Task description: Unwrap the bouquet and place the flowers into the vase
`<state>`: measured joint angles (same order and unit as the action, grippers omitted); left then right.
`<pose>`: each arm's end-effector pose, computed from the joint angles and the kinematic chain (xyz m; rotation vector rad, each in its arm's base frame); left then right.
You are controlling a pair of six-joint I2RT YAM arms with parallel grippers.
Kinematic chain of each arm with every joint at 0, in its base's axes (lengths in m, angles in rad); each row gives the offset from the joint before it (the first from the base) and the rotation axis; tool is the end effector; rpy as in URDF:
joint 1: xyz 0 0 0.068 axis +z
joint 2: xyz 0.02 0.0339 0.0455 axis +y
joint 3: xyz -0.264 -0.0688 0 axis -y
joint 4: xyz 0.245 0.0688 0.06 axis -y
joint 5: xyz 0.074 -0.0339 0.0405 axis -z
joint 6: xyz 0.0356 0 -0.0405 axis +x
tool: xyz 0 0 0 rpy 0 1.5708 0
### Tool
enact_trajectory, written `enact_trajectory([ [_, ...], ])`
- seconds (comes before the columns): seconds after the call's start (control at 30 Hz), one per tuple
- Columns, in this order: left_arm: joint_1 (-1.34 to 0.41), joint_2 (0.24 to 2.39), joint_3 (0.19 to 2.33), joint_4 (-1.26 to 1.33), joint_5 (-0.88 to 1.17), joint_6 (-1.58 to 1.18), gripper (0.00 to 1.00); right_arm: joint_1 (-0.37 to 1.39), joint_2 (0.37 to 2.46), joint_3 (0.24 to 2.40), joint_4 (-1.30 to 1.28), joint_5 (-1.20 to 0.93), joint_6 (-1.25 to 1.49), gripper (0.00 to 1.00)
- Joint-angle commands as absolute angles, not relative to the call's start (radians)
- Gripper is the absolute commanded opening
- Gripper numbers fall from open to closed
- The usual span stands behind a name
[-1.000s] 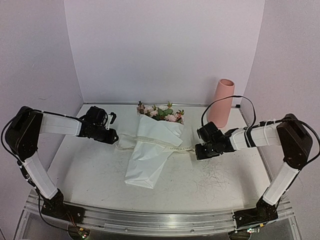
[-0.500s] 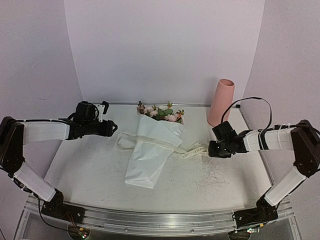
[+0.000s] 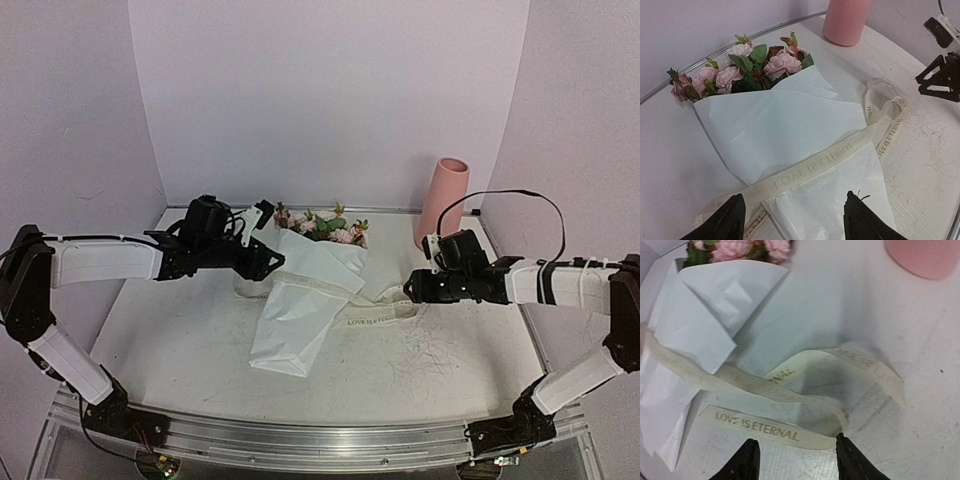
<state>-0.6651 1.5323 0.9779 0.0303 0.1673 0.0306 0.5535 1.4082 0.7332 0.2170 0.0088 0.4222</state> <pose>0.2672 -0.2171 0.2447 0.8243 1.9706 -0.5540 0.2591 0.1597 0.2193 -0.1309 2.0784 0.5990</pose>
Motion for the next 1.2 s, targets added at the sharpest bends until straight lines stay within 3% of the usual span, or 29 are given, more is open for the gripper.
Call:
enact_trajectory([
  [0.0, -0.654, 1.544, 1.045, 0.066, 0.160, 0.056, 0.69, 0.582, 1.518, 0.859, 0.250, -0.241, 0.280, 0.56],
  [0.07, -0.653, 1.537, 1.046, 0.066, 0.132, 0.047, 0.72, 0.600, 1.570, 0.904, 0.244, -0.259, 0.254, 0.56],
  [0.23, -0.652, 1.492, 1.007, 0.077, -0.106, -0.035, 0.98, 0.634, 1.670, 0.978, 0.255, -0.315, 0.143, 0.52],
  [0.27, -0.652, 1.484, 1.001, 0.078, -0.151, -0.073, 0.99, 0.637, 1.679, 0.986, 0.256, -0.312, 0.116, 0.52],
  [0.4, -0.649, 1.455, 0.965, 0.079, -0.243, -0.117, 1.00, 0.640, 1.728, 1.017, 0.249, -0.277, 0.059, 0.52],
  [1.0, -0.649, 1.400, 0.910, 0.088, -0.179, -0.060, 0.99, 0.644, 1.881, 1.092, 0.242, -0.265, 0.026, 0.43],
  [1.1, -0.649, 1.402, 0.908, 0.088, -0.176, -0.058, 0.99, 0.647, 1.887, 1.099, 0.242, -0.277, 0.026, 0.24],
  [1.17, -0.649, 1.405, 0.909, 0.088, -0.178, -0.055, 0.99, 0.648, 1.888, 1.099, 0.241, -0.284, 0.027, 0.22],
])
